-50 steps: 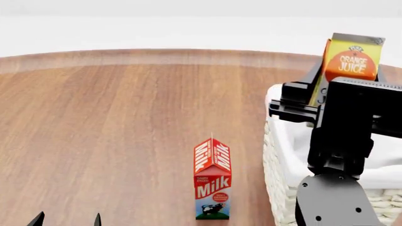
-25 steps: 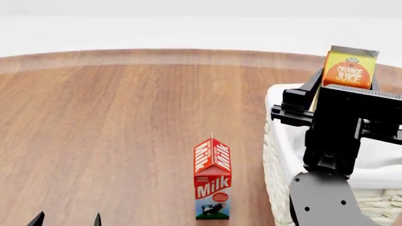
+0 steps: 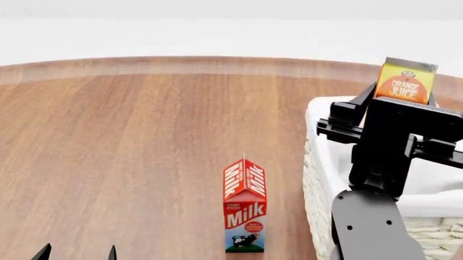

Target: Pick up the orange juice, and put it in the basket.

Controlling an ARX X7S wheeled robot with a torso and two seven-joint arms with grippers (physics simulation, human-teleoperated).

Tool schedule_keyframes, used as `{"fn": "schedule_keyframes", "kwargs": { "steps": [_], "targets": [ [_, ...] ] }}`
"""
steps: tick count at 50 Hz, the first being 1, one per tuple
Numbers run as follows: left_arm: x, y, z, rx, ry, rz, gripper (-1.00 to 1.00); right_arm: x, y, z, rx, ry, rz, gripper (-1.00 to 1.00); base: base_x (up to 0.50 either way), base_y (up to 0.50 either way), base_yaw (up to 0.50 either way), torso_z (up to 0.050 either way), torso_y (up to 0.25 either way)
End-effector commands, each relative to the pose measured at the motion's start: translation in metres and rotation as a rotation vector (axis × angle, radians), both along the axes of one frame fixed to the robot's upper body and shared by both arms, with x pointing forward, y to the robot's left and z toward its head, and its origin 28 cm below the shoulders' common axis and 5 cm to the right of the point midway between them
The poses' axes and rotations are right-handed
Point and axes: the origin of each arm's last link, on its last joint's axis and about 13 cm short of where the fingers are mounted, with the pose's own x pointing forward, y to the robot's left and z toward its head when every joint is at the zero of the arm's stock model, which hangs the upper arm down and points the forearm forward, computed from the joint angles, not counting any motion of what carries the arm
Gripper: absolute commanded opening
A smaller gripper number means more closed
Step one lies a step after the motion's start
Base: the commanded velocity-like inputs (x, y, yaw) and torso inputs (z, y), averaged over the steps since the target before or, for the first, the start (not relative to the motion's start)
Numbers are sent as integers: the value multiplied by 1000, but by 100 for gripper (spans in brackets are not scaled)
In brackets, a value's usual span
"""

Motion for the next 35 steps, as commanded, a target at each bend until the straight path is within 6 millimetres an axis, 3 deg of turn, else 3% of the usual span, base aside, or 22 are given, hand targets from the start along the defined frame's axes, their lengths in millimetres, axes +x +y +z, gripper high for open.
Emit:
{"fn": "schedule_keyframes", "kwargs": {
  "steps": [1, 35],
  "targets": [
    [0, 0, 0, 0, 0, 0, 100, 10, -3, -3, -45, 4, -31, -100, 0, 0, 0, 0, 0],
    [0, 0, 0, 0, 0, 0, 100, 22, -11, -13, -74, 9, -56, -100, 0, 0, 0, 0, 1]
  ]
}}
